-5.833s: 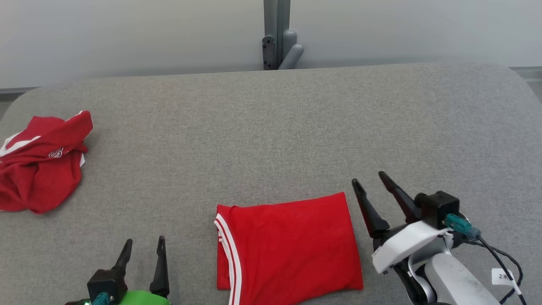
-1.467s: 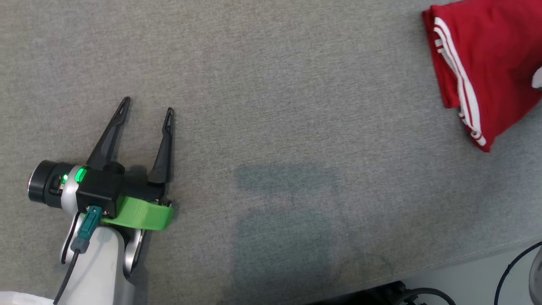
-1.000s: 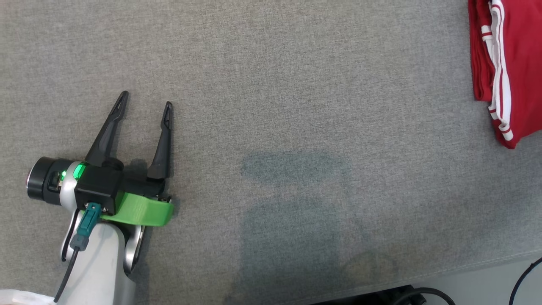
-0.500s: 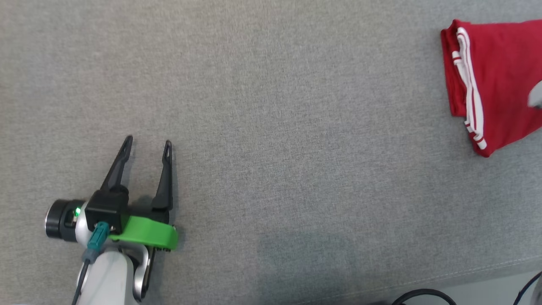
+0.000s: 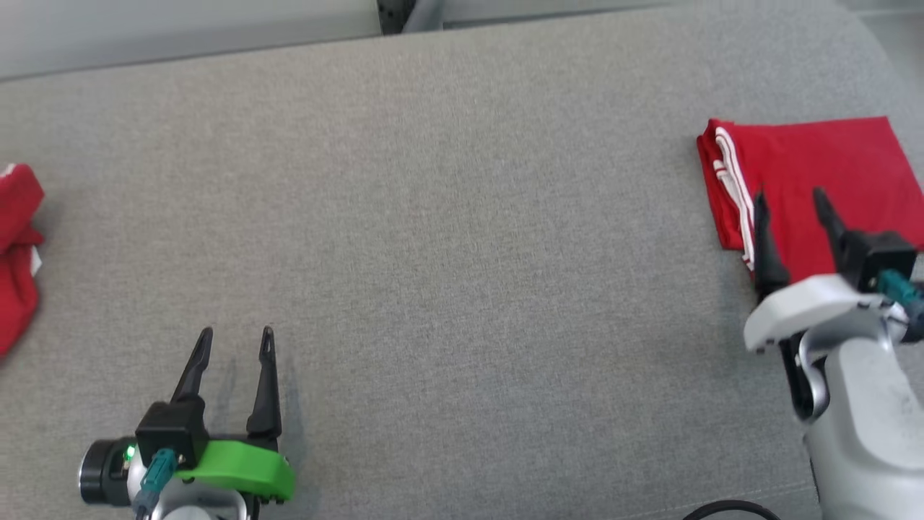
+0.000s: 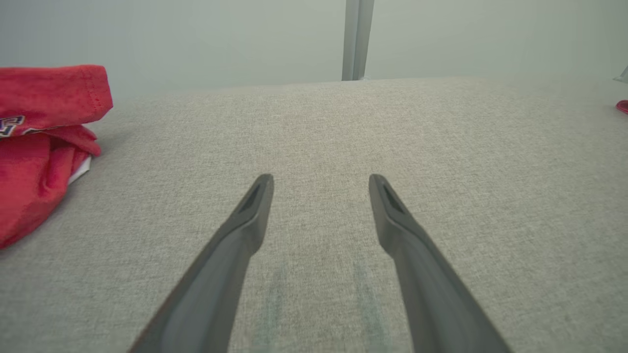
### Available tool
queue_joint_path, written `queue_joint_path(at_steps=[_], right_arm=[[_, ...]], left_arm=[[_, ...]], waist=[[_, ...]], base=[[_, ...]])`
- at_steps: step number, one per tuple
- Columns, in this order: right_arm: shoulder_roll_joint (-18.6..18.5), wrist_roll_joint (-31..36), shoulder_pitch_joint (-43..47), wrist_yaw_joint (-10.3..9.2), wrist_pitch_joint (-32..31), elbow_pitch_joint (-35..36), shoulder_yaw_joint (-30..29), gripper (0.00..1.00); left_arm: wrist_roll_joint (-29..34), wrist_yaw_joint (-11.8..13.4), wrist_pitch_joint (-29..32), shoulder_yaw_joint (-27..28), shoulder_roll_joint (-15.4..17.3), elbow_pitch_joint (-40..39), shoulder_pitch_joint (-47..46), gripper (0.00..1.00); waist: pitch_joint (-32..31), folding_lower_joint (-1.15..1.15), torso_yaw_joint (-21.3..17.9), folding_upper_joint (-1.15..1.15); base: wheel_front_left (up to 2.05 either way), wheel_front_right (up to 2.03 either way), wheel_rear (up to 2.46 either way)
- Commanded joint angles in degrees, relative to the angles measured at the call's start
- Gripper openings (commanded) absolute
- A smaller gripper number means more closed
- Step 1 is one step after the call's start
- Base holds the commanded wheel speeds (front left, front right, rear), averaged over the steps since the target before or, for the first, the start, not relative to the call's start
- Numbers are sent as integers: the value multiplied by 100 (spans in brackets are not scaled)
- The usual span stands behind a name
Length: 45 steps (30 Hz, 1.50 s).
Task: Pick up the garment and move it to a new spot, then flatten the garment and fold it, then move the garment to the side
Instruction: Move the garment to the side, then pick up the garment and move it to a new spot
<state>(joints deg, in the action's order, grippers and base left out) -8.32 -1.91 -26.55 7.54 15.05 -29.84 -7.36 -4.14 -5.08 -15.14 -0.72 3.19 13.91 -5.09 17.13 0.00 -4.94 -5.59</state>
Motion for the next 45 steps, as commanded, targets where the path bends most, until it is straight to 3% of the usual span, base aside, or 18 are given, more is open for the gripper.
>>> queue_joint_path(at_steps=[1, 12, 32, 45], right_arm=[[5, -78, 274, -10, 10, 39, 68, 100], [260, -378, 1517, -11, 11, 267, 302, 100], [481, -427, 2138, -11, 11, 1178, 816, 100], [534, -465, 2365, -11, 11, 1212, 881, 100]], left_arm=[[-54, 14, 4, 49, 3, 43, 169, 100], [-236, 108, 4, 168, -26, 178, 711, 100], [-426, 267, 4, 219, -26, 191, 978, 100], [-447, 218, 4, 206, -25, 167, 1025, 100]], waist=[[-502, 0, 61, 0], [-1177, 0, 212, 0], [-1541, 0, 368, 0], [-1599, 0, 450, 0]], base=[[0, 0, 0], [0, 0, 0], [0, 0, 0], [0, 0, 0]])
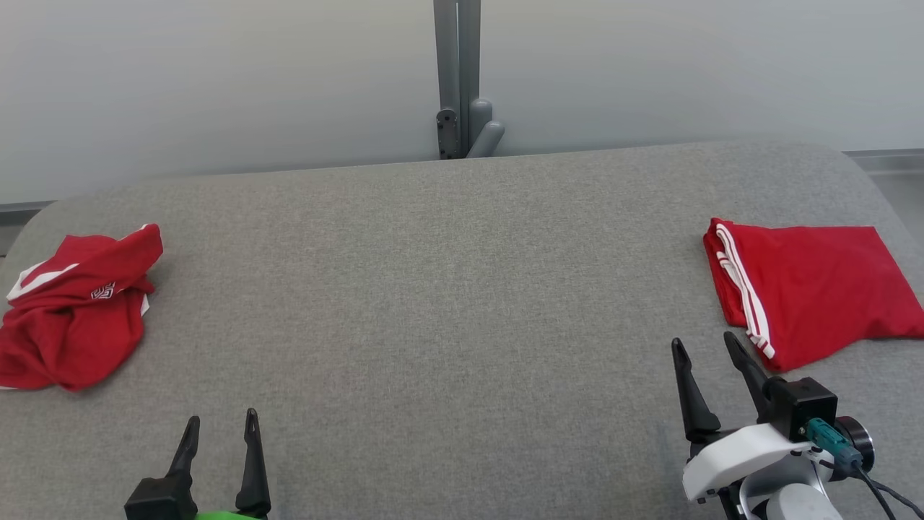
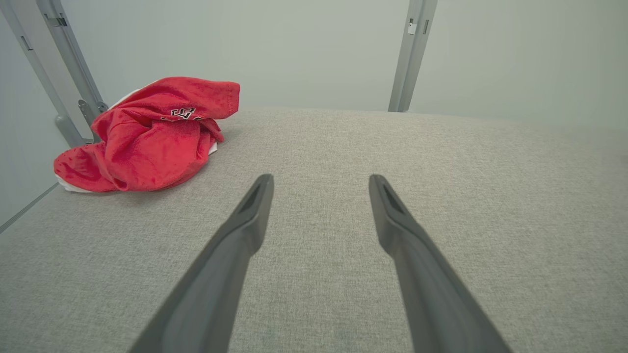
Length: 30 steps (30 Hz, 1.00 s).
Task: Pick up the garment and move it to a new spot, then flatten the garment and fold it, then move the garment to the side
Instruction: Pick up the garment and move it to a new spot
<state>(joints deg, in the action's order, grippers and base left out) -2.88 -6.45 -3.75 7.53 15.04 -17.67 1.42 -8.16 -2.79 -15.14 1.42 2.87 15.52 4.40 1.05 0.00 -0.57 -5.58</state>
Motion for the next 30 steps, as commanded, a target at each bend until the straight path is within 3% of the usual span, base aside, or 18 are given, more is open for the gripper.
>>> queue_joint_path(at_steps=[1, 8, 15, 16, 26, 30], right_arm=[[-11, -17, 85, -9, 12, -5, 1, 100], [-9, -95, 96, -10, 11, -19, 84, 100], [-9, -235, 114, -9, 11, -59, 320, 100], [-9, -235, 114, -9, 11, -59, 320, 100], [-10, -107, -11, -9, 12, -155, 584, 100], [-11, -95, -268, -10, 12, -225, 804, 100]], left_arm=[[-64, -11, 4, -14, 7, 32, 57, 100], [-133, -15, 4, 25, 9, 85, -52, 100], [20, -53, 4, 211, 13, 168, -109, 100], [20, -53, 4, 211, 13, 168, -109, 100], [30, -83, 4, 463, 11, 268, 16, 100], [-210, -5, 4, 600, 8, 183, 142, 100]], waist=[[20, 0, 39, 0], [120, 0, 457, 0], [245, 0, 1406, 0], [245, 0, 1406, 0], [404, 0, 2928, 0], [572, 0, 3097, 0]], base=[[0, 0, 0], [0, 0, 0], [0, 0, 0], [0, 0, 0], [0, 0, 0], [0, 0, 0]])
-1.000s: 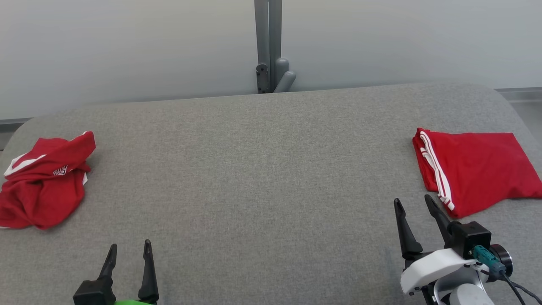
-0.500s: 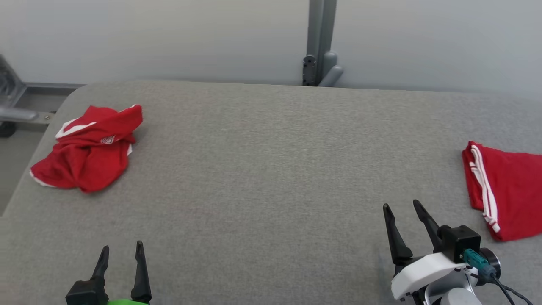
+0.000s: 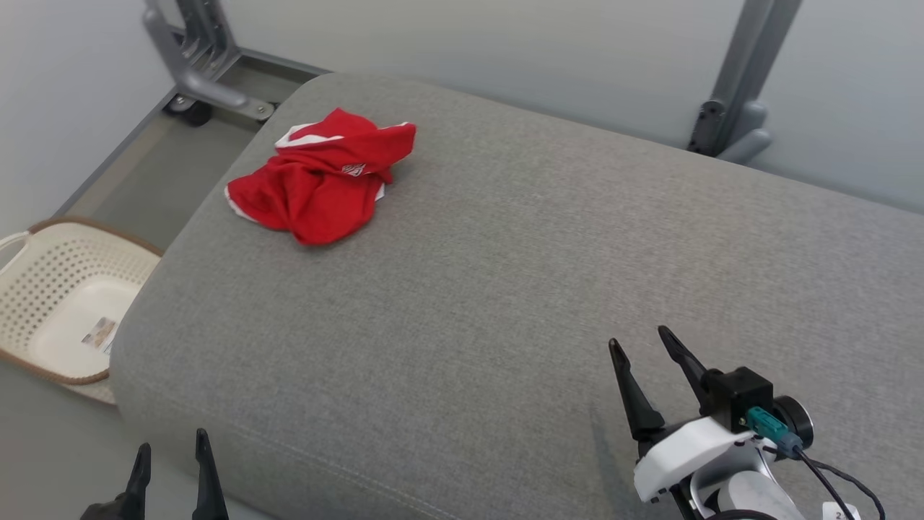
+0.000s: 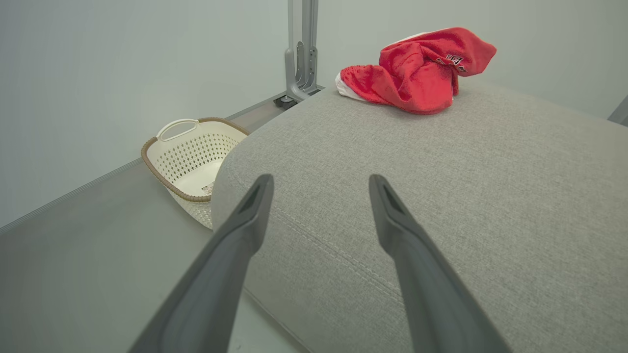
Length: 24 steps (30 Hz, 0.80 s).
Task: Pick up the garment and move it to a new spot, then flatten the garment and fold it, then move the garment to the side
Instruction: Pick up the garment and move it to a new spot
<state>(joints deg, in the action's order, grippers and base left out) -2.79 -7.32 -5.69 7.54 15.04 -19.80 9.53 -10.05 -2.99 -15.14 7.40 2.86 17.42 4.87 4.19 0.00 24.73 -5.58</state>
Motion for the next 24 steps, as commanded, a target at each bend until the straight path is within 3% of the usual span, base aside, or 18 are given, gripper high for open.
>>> queue_joint_path(at_steps=[1, 7, 16, 24], right_arm=[[-28, -11, -127, -10, 11, -36, 39, 100], [-75, -36, -325, -11, 12, -132, 135, 100], [-335, 153, -279, -10, 12, 85, -113, 100], [-786, 297, -675, -10, 11, 412, 53, 100]], left_arm=[[-69, 34, 4, 17, 8, -22, 116, 100], [-314, 88, 4, 61, 11, -76, 177, 100], [-308, -213, 4, -99, 13, 370, -618, 100], [-339, -448, 4, 5, 189, 1029, -2245, 100]], waist=[[291, 0, 586, 0], [382, 0, 630, 0], [729, 0, 582, 0], [1630, 0, -25, 0]], base=[[0, 0, 0], [0, 0, 0], [0, 0, 0], [0, 0, 0]])
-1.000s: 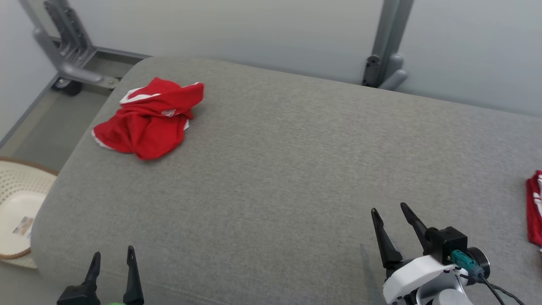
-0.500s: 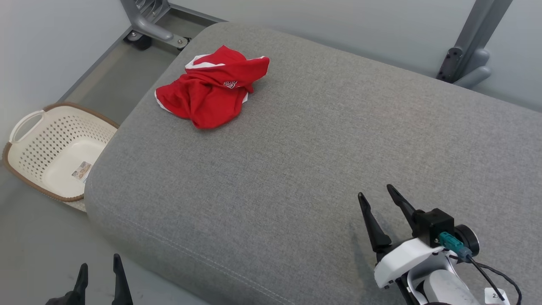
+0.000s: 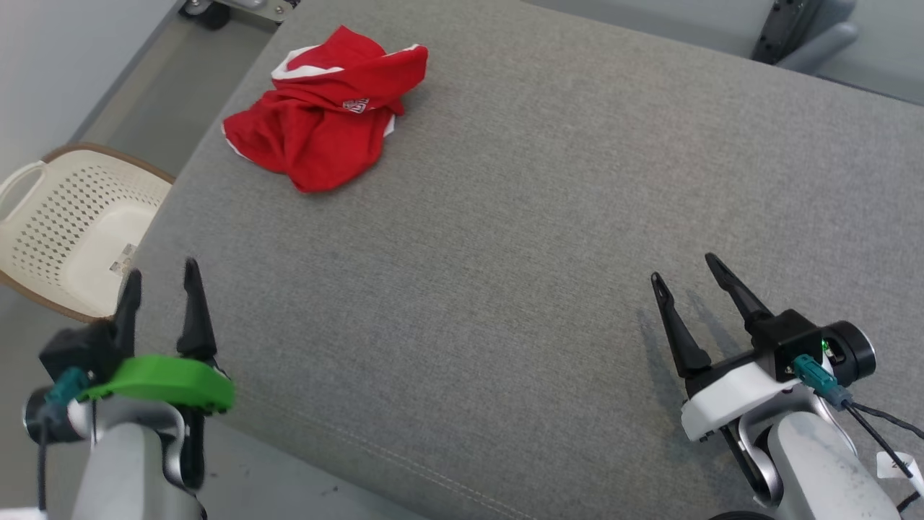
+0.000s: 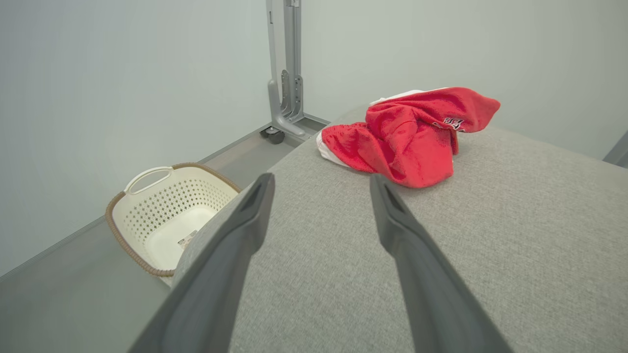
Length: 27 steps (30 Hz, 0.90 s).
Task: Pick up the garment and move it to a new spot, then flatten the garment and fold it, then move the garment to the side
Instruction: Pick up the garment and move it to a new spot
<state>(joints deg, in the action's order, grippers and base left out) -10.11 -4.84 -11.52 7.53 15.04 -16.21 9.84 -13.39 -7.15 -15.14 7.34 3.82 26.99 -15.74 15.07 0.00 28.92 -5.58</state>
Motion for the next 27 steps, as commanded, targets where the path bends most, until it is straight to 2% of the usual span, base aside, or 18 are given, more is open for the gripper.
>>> queue_joint_path(at_steps=[1, 4, 5, 12, 17, 20, 25, 26, 27], right_arm=[[-100, 56, -155, -9, 12, 108, 64, 100], [-235, 38, -432, -9, 11, 325, 175, 100], [-235, 38, -432, -9, 11, 325, 175, 100], [-468, 4, -808, -10, 12, 631, 370, 100], [-553, -13, -958, -9, 11, 765, 392, 100], [-589, 17, -1024, -10, 12, 842, 396, 100], [-585, 60, -1079, -9, 11, 916, 326, 100], [-569, 55, -1078, -10, 11, 925, 296, 100], [-555, 55, -1071, -9, 11, 931, 283, 100]], left_arm=[[-47, -32, 4, -1, 153, 207, -402, 100], [-334, -40, 4, -257, 511, 713, -1212, 100], [-334, -40, 4, -257, 511, 713, -1212, 100], [-1047, -36, 4, -855, 1184, 1644, -2365, 100], [-1475, -36, 4, -1337, 1539, 2320, -2910, 100], [-1675, -35, 4, -1477, 1631, 2714, -3127, 100], [-1758, 0, 33, -1393, 1772, 3510, -3481, 100], [-1712, 5, 20, -1409, 1789, 3581, -3524, 31], [-1662, 24, 11, -1429, 1806, 3626, -3561, 0]], waist=[[649, 0, -525, -1], [1054, 0, -872, -1], [1054, 0, -872, -1], [1578, 0, -1348, -1], [1846, 0, -1570, -1], [1992, 0, -1688, -1], [2131, 0, -1850, -1], [2135, 0, -1872, -1], [2131, 0, -1891, -1]], base=[[0, 0, 0], [0, 0, 0], [0, 0, 0], [0, 0, 0], [0, 0, 0], [0, 0, 0], [0, 0, 0], [0, 0, 0], [0, 0, 0]])
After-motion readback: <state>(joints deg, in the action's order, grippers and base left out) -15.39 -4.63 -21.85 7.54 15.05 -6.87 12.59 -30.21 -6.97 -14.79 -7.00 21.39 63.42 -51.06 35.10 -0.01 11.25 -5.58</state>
